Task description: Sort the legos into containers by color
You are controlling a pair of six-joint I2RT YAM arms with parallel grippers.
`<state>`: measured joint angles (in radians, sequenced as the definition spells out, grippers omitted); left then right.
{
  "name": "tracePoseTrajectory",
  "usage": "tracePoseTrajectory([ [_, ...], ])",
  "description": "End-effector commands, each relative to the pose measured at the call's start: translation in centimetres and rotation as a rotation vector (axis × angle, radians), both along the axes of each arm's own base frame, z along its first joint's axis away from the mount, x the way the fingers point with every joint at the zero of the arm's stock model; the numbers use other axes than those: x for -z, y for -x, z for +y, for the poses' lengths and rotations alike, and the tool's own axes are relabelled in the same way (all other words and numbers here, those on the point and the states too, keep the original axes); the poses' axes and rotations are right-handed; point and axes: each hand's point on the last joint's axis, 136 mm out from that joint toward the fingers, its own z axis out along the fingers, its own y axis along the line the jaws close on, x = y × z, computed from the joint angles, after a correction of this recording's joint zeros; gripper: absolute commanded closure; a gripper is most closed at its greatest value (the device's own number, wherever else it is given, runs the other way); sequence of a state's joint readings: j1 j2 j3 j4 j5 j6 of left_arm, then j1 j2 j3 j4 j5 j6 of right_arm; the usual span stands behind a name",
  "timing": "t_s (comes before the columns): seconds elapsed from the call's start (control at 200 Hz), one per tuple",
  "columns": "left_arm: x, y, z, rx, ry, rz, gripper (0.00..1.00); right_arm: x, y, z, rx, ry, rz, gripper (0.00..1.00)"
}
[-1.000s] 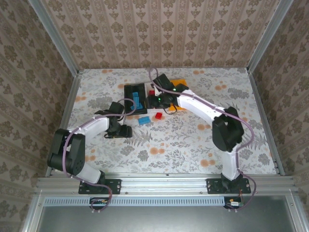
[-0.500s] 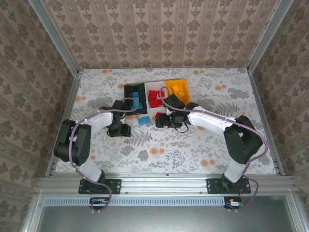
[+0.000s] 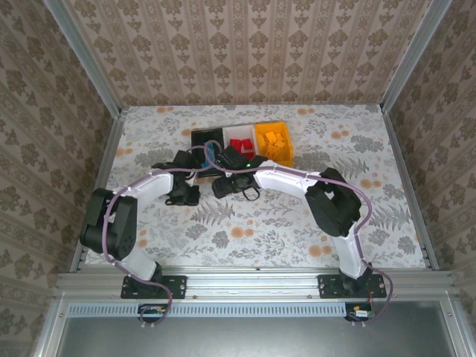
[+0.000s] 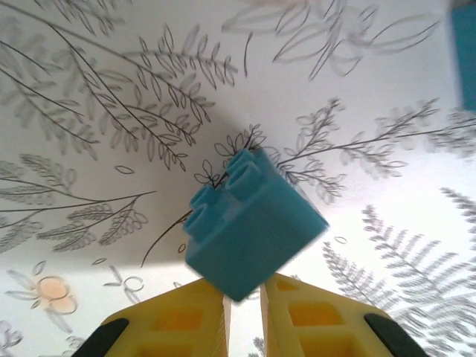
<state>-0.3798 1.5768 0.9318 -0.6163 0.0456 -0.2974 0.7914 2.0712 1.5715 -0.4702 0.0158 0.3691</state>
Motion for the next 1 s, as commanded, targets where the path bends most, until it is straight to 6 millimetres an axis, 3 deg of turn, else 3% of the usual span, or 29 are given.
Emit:
tracePoseTrajectory([
  [0.0,-2.8,-0.1,0.1,-0.015,0.040,-0.060,0.82,0.4,-1.2,0.4,-0.025,0.069,-0.028,0.15],
  [0.235,-8.6,0.1,2.1,-0.052,0.056,-0.171,0.81,2.9,-1.6,0.8,-0.021,0.124,0.017,0.13],
  [0.485,-13.0,-0.5,3.0,-0.076,0.090,-0.270,0.80,4.6,-2.5,1.5,0.000,0.139,0.031,0.14],
  [0.645,-13.6,-0.6,3.4,-0.075,0.091,-0.270,0.80,5.6,-3.0,1.7,0.022,0.155,0.038,0.20],
  [0.77,-13.4,-0.5,3.6,-0.080,0.092,-0.264,0.79,5.8,-3.1,1.4,0.045,0.166,0.042,0.38],
  [0.85,-13.1,-0.4,3.7,-0.084,0.094,-0.260,0.75,5.1,-2.6,1.2,0.051,0.155,0.052,0.44],
  [0.995,-11.9,-0.6,3.3,-0.086,0.112,-0.236,0.56,2.0,-0.7,0.7,0.065,0.073,0.058,0.55],
])
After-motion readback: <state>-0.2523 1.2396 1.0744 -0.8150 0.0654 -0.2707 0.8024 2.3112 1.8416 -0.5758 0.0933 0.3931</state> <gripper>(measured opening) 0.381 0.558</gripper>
